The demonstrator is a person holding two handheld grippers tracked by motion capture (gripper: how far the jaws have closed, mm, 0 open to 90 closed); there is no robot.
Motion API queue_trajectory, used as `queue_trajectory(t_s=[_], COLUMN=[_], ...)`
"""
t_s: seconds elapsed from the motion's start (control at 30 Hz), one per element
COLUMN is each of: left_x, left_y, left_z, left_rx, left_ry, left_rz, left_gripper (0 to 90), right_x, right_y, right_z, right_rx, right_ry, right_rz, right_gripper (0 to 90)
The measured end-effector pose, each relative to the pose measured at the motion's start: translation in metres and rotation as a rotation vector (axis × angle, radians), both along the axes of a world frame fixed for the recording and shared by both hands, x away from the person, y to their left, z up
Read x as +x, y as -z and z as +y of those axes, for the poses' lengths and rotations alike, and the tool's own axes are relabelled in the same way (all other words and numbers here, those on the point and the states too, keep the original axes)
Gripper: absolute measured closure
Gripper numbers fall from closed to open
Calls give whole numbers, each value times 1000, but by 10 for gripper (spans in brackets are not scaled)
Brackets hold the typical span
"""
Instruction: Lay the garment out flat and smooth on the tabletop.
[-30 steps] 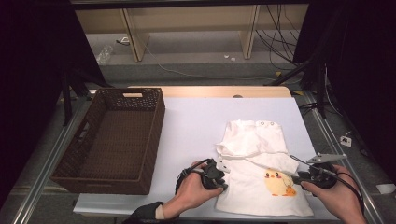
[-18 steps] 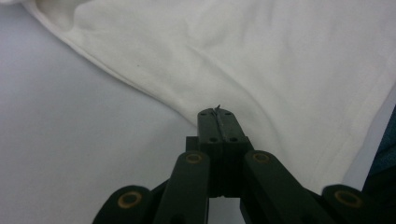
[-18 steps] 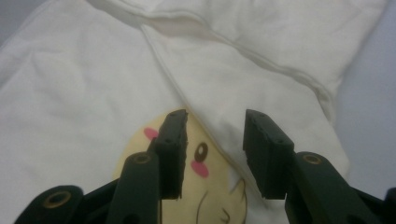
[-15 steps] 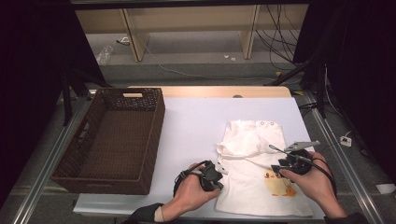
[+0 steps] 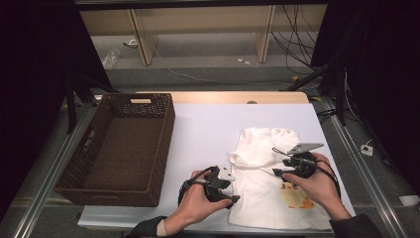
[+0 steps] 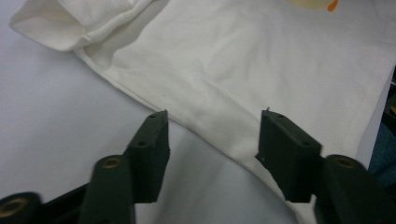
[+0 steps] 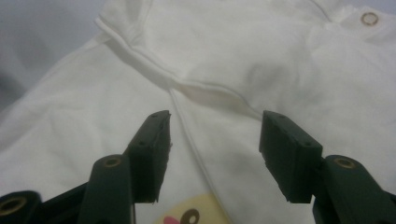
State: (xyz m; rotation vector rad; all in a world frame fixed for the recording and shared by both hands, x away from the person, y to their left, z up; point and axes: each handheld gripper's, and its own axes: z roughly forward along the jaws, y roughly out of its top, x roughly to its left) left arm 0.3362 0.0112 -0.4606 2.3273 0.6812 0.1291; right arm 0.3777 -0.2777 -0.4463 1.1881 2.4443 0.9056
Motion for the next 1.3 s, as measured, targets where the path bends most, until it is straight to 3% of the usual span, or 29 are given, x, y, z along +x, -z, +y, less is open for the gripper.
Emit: queue_trajectory(t_s=[0.07, 0.17, 0.37, 0.67, 1.03, 1.13, 1.3], left_x=[0, -2, -4, -2, 0, 0, 0], left_y=[0, 1, 2, 3, 4, 3, 4], left_z=[3, 6, 10, 12, 14, 14, 15], left_rx=[-3, -21, -7, -9, -9, -12, -10], left_ry=[-23, -37, -42, -53, -62, -65, -66], left_rz=[-11, 17, -9, -16, -13, -13, -13], left_gripper=[287, 154, 15, 6, 14, 16, 19], right_x=[2, 5, 12, 23, 34, 34, 34], right_y=[1, 2, 6, 14, 26, 27, 27], right_z=[4, 10, 29, 61, 91, 96, 94], right_rx=[-2, -10, 2, 9, -4, -16, -16], right_ry=[-21, -46, -104, -170, -209, -210, -205], right_rz=[-7, -9, -21, -44, -57, -63, -75], right_gripper=[402, 388, 383, 398, 496, 584, 804])
